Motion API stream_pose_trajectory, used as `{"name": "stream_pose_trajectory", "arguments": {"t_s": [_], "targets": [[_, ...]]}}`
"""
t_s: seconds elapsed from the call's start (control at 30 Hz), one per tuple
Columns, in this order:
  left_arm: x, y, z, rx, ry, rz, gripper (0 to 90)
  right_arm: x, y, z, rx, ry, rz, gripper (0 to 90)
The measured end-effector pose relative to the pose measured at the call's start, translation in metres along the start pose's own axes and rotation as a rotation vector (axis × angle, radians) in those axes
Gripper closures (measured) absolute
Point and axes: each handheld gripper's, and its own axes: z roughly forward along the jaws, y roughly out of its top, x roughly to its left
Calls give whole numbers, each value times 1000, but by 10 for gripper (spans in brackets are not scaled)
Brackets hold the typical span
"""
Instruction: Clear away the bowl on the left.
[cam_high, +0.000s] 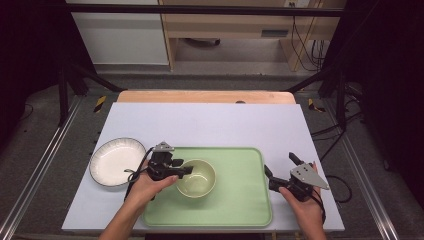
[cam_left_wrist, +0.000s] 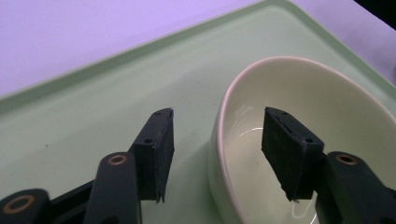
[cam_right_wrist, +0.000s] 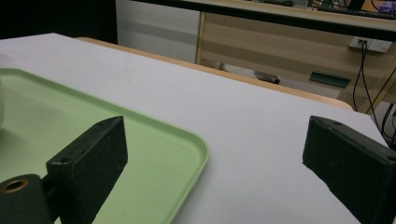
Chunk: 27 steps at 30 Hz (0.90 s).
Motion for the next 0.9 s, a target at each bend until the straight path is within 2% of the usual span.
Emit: {"name": "stream_pose_trajectory", "arguments": {"t_s": [0.07,0.2,0.4,0.6,0.8,0.9], "targets": [[-2,1,-1,-16,6,14,385,-1,0,0,-1,-2,-1,69],[-2,2,-1,-28,1,15,341,-1,0,0,-2,-2,0,69],[-2,4,-4,-58,4,0,211,-1,0,0,-3,-1,0,68],[-2,5,-7,-79,5,-1,124,-1,0,0,-3,-4,1,67],[-6,8,-10,-102,4,27,80,-1,0,0,-2,-1,1,66],[-8,9,-13,-132,1,67,70,-1,0,0,-2,-2,1,66]]}}
